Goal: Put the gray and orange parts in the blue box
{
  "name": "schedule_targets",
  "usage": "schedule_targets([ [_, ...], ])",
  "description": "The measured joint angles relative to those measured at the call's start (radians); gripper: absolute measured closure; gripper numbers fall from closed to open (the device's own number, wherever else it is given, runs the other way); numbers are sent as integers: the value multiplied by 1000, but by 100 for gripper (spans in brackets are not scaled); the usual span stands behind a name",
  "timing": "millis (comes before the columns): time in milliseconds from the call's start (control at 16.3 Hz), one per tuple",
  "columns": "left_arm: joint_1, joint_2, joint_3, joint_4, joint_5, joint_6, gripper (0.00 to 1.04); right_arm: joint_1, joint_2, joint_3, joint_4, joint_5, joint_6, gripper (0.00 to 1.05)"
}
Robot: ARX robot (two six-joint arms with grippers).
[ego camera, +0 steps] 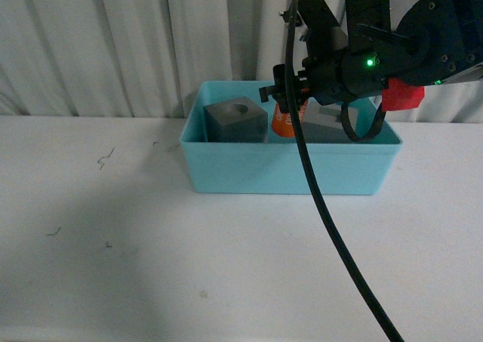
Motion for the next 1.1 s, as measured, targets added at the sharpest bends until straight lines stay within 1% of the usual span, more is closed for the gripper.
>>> schedule_targets([
  [61, 0, 0, 0, 0, 0, 0, 7, 0, 63, 81, -34, 13, 0, 57],
  [551, 0, 0, 0, 0, 0, 0, 7, 0, 206, 261, -105, 37, 18, 57],
  [1040, 0, 0, 0, 0, 0, 0, 7, 1, 246, 300, -117, 53, 38, 57],
  [1101, 0, 0, 0, 0, 0, 0, 7, 2, 251, 300, -115, 55, 37, 55],
])
